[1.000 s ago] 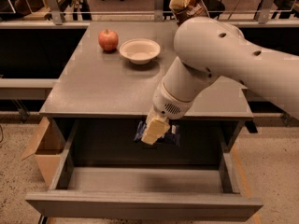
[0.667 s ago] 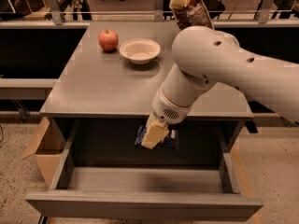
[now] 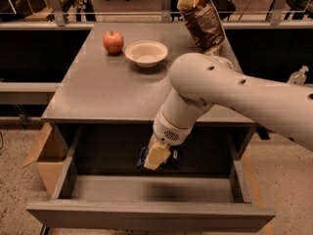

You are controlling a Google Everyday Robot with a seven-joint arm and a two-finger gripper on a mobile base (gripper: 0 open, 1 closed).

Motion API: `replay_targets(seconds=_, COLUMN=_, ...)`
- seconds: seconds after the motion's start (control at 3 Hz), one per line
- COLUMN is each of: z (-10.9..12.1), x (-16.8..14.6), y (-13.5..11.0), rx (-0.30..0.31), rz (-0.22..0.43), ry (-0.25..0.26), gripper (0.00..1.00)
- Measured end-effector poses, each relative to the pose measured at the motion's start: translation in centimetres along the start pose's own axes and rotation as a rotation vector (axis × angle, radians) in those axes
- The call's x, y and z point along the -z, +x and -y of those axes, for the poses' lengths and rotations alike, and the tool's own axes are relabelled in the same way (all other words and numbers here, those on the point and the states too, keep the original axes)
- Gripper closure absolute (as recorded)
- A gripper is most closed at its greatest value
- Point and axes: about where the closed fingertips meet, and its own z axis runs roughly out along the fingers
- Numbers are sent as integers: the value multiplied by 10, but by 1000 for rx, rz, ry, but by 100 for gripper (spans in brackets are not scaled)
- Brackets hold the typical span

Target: Place rxbar blueberry into top drawer

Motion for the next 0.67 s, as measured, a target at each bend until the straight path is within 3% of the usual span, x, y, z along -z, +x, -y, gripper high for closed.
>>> replay_targets(seconds=0.67, z=-7, x=-52, y=5, rx=24, rz=-54, ry=-29, gripper=100)
